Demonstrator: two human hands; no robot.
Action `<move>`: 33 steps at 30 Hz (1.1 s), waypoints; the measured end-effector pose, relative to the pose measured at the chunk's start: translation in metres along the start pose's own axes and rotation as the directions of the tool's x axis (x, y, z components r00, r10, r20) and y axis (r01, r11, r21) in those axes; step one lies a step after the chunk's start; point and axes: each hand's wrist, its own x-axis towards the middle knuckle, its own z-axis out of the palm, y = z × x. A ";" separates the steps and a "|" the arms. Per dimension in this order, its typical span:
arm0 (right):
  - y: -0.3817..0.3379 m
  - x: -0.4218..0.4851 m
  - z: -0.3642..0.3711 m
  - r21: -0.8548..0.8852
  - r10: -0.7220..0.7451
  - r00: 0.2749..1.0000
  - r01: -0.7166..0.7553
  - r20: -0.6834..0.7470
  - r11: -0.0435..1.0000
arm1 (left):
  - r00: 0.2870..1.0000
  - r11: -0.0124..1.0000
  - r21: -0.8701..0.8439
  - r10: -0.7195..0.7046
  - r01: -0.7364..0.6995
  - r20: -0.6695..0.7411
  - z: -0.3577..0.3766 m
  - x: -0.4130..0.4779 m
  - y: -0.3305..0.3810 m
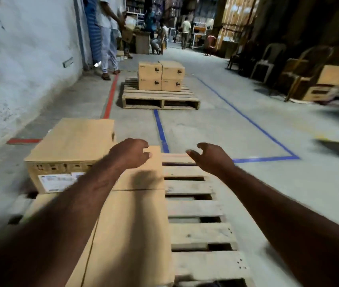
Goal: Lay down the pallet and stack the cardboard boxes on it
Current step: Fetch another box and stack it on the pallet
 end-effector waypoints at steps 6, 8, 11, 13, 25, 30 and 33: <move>0.195 -0.124 -0.094 0.021 0.301 0.931 -0.303 -0.208 0.953 | 0.936 0.941 -0.011 0.338 -0.339 0.095 0.046 -0.026 0.221; 0.264 -0.178 -0.114 0.074 0.433 0.865 -0.429 -0.254 0.900 | 0.881 0.893 -0.016 0.447 -0.450 0.157 0.075 -0.045 0.306; 0.354 -0.256 -0.131 0.171 0.620 0.726 -0.599 -0.296 0.783 | 0.767 0.800 -0.071 0.593 -0.596 0.247 0.126 -0.087 0.418; 0.404 -0.304 -0.132 0.228 0.722 0.624 -0.688 -0.299 0.689 | 0.678 0.738 -0.133 0.665 -0.662 0.313 0.164 -0.121 0.482; 0.523 -0.513 0.011 0.511 1.000 -0.008 -0.860 -0.013 0.000 | 0.280 0.549 -0.307 0.739 -0.777 0.613 0.388 -0.296 0.618; 0.544 -0.533 0.053 0.686 0.932 -0.344 -0.651 0.116 -0.326 | 0.259 0.494 -0.219 0.724 -0.842 0.639 0.433 -0.325 0.656; 0.561 -0.533 0.073 0.818 0.853 -0.431 -0.347 0.296 -0.459 | 0.231 0.467 -0.215 0.723 -0.858 0.651 0.462 -0.338 0.662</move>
